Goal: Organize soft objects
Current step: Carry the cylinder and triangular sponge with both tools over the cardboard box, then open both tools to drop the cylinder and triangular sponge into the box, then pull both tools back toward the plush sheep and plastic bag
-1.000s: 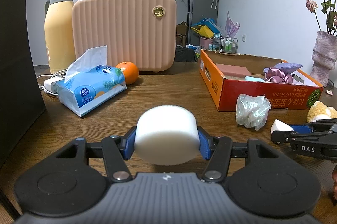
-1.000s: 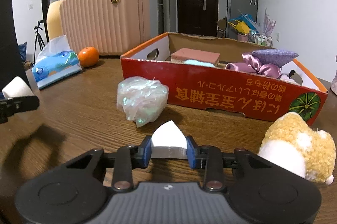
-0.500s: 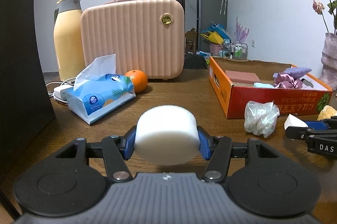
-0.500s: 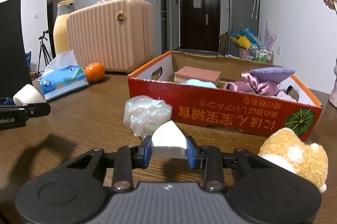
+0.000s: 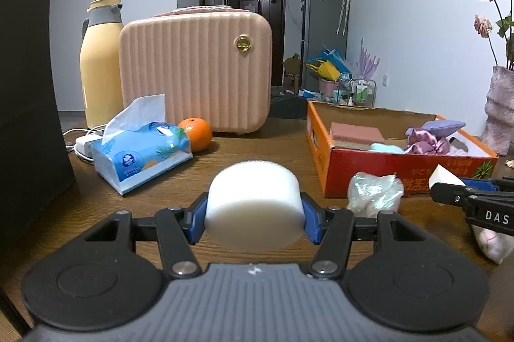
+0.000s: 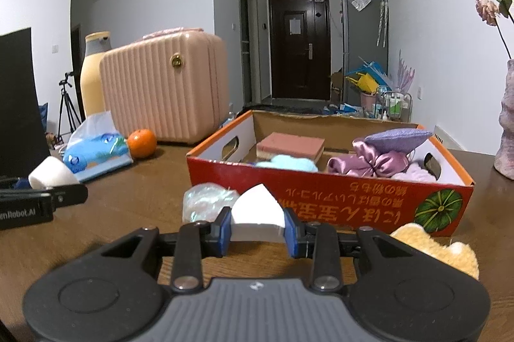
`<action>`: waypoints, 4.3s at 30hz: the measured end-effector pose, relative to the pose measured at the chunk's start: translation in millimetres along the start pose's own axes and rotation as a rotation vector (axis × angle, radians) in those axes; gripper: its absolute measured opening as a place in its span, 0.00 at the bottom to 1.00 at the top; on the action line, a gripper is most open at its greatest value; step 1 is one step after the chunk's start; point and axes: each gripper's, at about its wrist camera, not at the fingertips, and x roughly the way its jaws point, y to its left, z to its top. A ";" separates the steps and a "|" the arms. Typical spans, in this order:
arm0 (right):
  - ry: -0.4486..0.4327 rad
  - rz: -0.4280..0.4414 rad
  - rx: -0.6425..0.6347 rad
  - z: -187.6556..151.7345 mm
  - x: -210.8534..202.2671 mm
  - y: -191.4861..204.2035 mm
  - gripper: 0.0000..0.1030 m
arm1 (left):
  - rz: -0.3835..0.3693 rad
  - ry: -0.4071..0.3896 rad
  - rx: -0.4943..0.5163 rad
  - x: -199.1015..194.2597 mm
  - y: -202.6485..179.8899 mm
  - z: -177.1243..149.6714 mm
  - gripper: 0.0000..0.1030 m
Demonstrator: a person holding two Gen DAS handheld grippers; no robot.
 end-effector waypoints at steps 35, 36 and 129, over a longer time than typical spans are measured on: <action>-0.132 -0.073 0.017 30.2 6.0 -54.8 0.32 | -0.072 -0.094 -0.061 37.4 -92.1 49.7 0.57; -0.133 -0.076 0.016 31.1 7.7 -56.4 0.32 | -0.074 -0.095 -0.065 40.3 -94.8 51.8 0.57; -0.091 -0.268 0.093 53.5 75.6 -123.2 1.00 | 0.016 -0.051 -0.089 144.1 -136.4 81.0 1.00</action>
